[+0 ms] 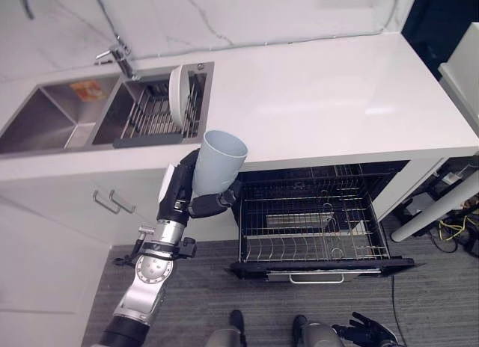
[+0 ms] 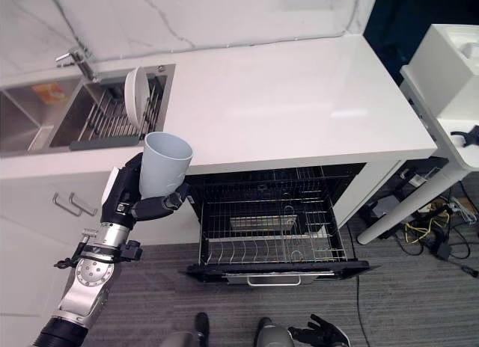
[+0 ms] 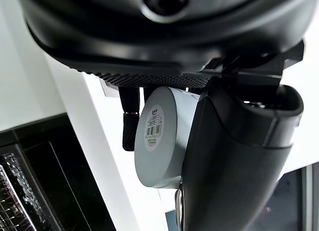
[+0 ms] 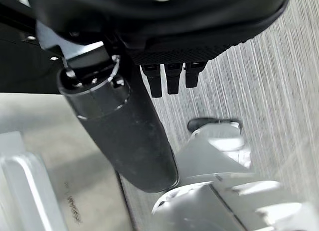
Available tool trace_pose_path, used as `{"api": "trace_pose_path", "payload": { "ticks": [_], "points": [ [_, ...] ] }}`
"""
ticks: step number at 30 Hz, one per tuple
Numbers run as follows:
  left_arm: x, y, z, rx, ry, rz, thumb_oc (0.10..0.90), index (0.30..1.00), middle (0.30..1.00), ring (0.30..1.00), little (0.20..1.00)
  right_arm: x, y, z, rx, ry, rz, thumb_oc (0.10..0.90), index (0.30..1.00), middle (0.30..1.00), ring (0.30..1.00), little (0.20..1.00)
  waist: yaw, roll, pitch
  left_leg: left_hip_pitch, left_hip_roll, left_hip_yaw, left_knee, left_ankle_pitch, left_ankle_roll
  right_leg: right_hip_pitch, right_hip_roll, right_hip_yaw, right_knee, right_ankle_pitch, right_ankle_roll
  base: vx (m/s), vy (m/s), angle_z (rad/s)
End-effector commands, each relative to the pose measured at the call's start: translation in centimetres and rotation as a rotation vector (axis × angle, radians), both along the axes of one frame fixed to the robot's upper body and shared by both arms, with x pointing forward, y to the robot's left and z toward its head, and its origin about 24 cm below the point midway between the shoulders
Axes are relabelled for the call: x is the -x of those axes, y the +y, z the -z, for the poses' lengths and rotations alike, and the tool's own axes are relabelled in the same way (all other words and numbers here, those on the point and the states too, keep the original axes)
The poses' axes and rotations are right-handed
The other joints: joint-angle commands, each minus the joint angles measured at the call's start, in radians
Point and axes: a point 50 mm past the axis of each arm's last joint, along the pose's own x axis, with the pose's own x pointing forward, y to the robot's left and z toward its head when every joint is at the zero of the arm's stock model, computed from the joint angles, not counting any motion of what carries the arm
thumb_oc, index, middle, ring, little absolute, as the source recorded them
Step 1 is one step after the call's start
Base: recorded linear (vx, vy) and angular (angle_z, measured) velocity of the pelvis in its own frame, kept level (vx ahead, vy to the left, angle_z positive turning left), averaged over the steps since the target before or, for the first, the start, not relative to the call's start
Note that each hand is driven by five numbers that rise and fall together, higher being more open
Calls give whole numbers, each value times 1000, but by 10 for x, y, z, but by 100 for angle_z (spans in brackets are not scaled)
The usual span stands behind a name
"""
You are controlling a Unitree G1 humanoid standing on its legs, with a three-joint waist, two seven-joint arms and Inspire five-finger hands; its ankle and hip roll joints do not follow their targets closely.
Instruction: Place the dishes in the dishwasher.
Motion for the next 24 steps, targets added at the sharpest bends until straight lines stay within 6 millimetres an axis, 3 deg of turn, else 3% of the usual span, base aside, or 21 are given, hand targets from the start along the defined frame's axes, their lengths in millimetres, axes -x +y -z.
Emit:
{"api": "trace_pose_path", "payload": {
  "ticks": [1,9,13,21,24],
  "points": [
    [-3,15,-64,74,-325,-24,400,300,300,300,300,-2,5,-1,-23,-85,91,800,900,900,900,900,-5,-12,-40,-38,3,27,114,-125,1,53,-18,15,-36,-55,66,51,75,-15],
    [-2,23,-64,53,-339,-75,400,300,300,300,300,-13,-10,-17,-2,-309,327,800,900,900,900,900,-38,-35,-55,-4,-9,66,114,-169,22,27,-47,43,-36,-25,107,32,45,-27],
    [-5,19,-61,58,-310,-82,400,300,300,300,300,-32,-19,-45,36,-542,435,800,900,900,900,900,-82,-58,-60,20,-12,97,114,-193,44,14,-43,98,-36,-10,121,12,3,-29],
    [-8,17,-57,69,-316,-120,400,300,300,300,300,-35,-38,-79,145,-769,515,800,900,900,900,900,-147,-77,-65,56,-6,153,114,-212,62,-4,-43,155,-36,15,140,-3,6,-25],
    [-10,10,-58,69,-324,-90,400,300,300,300,300,-37,-46,-101,198,-892,556,800,900,900,900,900,-181,-80,-72,67,-2,187,114,-221,68,-20,-44,183,-36,28,151,-15,32,-33]
  ]
}}
